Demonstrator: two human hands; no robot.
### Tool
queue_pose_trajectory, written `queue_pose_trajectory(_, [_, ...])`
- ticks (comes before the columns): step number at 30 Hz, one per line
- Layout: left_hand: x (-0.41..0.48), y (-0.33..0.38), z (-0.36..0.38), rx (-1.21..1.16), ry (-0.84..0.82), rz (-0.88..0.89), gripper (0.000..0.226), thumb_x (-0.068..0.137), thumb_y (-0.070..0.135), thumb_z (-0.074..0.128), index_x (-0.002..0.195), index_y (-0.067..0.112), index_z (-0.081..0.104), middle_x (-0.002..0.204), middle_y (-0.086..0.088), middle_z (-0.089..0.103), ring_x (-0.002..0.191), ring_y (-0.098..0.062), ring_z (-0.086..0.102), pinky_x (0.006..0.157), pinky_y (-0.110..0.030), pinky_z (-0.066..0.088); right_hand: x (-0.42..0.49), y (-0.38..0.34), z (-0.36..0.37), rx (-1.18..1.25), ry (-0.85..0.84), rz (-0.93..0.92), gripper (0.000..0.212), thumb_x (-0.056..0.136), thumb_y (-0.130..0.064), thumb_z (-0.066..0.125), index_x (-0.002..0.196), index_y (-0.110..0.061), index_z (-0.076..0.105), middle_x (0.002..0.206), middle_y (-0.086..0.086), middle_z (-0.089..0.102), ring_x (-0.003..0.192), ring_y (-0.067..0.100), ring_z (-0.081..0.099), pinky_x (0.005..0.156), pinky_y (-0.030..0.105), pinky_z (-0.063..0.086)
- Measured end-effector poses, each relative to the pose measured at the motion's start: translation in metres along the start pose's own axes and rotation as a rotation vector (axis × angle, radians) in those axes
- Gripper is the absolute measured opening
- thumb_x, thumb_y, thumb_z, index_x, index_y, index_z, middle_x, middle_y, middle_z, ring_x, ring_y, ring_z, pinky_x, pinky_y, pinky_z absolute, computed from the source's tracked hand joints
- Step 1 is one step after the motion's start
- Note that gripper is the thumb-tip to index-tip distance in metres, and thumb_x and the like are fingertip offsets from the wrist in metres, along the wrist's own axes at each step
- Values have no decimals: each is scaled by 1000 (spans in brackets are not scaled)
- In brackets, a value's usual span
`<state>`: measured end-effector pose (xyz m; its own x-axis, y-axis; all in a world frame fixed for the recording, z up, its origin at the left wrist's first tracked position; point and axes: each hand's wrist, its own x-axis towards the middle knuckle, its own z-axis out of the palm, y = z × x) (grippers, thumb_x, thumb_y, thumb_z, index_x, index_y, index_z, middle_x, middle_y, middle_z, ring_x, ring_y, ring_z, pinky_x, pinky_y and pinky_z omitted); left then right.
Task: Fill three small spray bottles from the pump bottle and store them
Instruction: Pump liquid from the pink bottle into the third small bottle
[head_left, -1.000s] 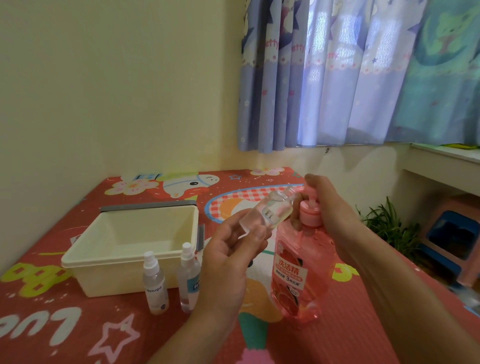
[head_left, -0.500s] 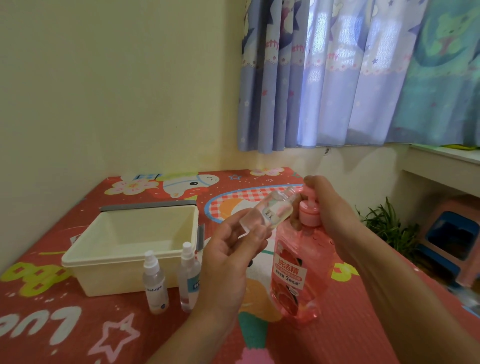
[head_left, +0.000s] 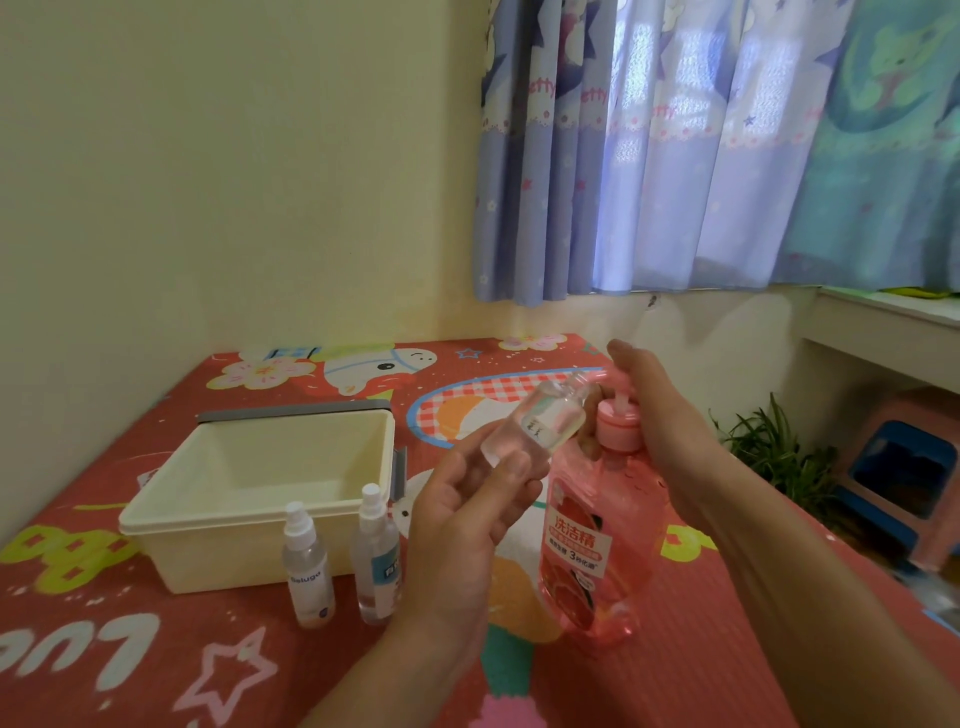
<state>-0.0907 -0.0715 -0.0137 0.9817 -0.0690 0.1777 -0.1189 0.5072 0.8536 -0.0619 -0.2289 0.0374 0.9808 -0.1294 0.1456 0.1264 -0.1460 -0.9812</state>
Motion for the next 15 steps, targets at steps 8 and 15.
queue_pose_trajectory(8, [-4,-2,9,-354,-28,-234,49,73,19,65,119,3,63,104,-15,74,90,-21,73,80,-24,60,-4,-3,-1,-33,-18,-22,69,91,-74,35,83,-9,56,65,20,53,49,15,50,58,34,38])
queue_pose_trajectory(15, [-5,-3,9,-499,-36,-388,45,76,17,65,119,2,65,110,-15,73,92,-21,70,72,-23,61,-6,-4,-1,-4,-1,13,70,91,-71,37,71,-7,57,58,14,58,62,26,47,65,37,39])
